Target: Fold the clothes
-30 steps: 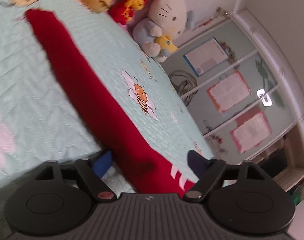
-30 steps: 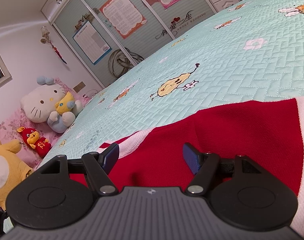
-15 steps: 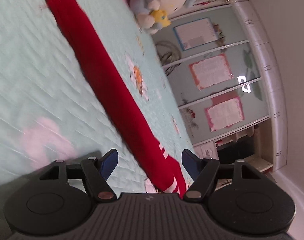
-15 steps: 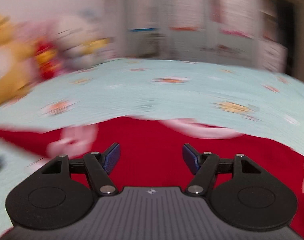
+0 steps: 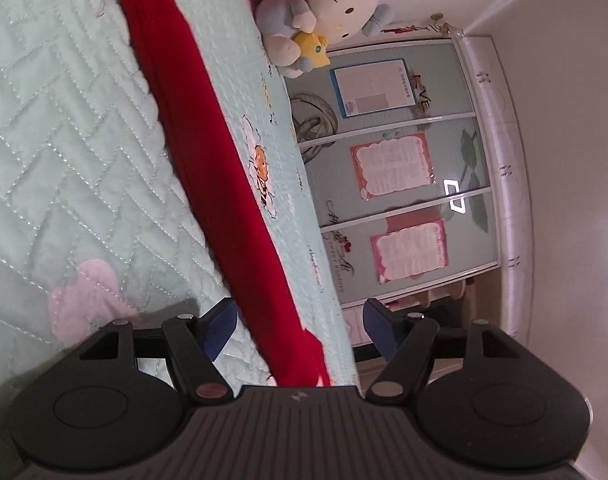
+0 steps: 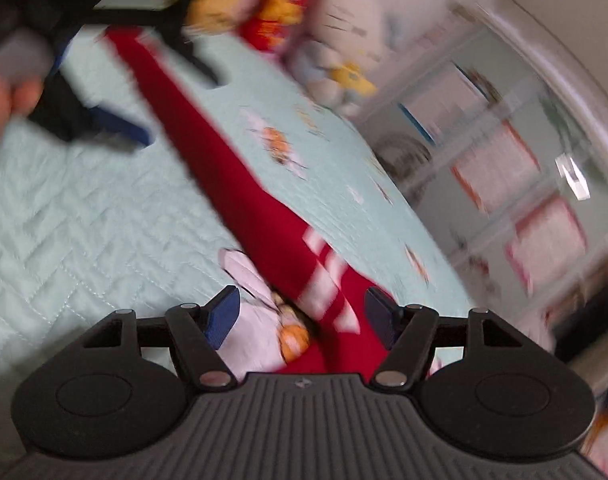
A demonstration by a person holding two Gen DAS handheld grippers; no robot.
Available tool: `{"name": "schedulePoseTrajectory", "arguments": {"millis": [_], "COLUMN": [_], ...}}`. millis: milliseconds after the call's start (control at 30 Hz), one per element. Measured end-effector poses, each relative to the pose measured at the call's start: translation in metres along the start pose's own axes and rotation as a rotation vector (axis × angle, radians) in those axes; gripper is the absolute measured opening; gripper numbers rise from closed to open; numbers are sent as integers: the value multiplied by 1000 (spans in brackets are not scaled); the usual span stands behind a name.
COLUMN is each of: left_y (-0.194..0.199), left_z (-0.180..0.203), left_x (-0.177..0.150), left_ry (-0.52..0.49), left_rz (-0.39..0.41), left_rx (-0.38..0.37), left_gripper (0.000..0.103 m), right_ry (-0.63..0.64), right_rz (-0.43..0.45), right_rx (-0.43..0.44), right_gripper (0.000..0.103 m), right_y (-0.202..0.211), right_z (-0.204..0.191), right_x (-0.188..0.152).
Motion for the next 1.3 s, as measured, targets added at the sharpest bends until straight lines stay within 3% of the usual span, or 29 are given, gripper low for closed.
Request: {"name": "schedulePoseTrajectory", "arguments": {"millis": [167, 233, 267, 300, 333, 367, 433, 567, 667, 933, 1033, 1067, 1167, 1233, 1300], "left_y": [3, 3, 4, 4, 4, 3, 3, 5, 5, 5, 5, 4, 4, 5, 4], "left_z": [0, -1, -2, -2, -1, -1, 0, -2, 0, 1, 2, 3, 2, 2, 4], "left_x": [-1, -2, -2, -2, -3, -4, -3, -4, -6, -8, -10, -11, -11, -11, -12], "left_ry": [-2, 0, 1, 0, -5, -9, -12, 0, -20, -27, -42, -45, -47, -47, -49], "left_rz": [9, 11, 12, 13, 13, 12, 10, 16, 17, 19, 18, 18, 18, 19, 18], "left_rx": [1, -4, -7, -8, -7, -6, -8, -15, -7, -10, -4, -3, -2, -2, -2], "left_gripper": [74, 74, 74, 74, 74, 74, 74, 74, 74, 74, 74, 74, 74, 74, 74], "right_ry": [-302, -500, -594, -689, -709, -682, -579, -678, -669, -644, -582, -528, -341, -294, -352], "right_rz": [-162, -233, -280, -326, -343, -338, -325, -209, -230, -286, -276, -271, -230, -228, -246], "right_rx": [-175, -257, -258, -257, -217, -137, -80, -142, -86, 64, 41, 14, -71, -36, -26], "right_gripper": [67, 67, 64, 49, 42, 39, 32, 36, 44, 45, 37, 33, 32, 30, 30], "right_y": [-17, -33, -41, -48, -53, -56, -56, -26, -38, -69, -68, -68, -55, -52, -56], "right_z": [45, 74, 84, 94, 89, 77, 50, 62, 56, 38, 33, 29, 9, -1, 5], "right_x": [-20, -33, -44, -56, -59, -55, -43, -35, -33, -28, -25, -23, -13, -9, -12]}}
Point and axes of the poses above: each gripper's, at about its wrist camera, not at the fingertips, and y roughly against the way its jaws point, z to its right, x to its top, the point moved 1 cm from there along -y, roughly the way its jaws point, and after that the axes turned 2 degrees about -z, right-handed, at the moved point
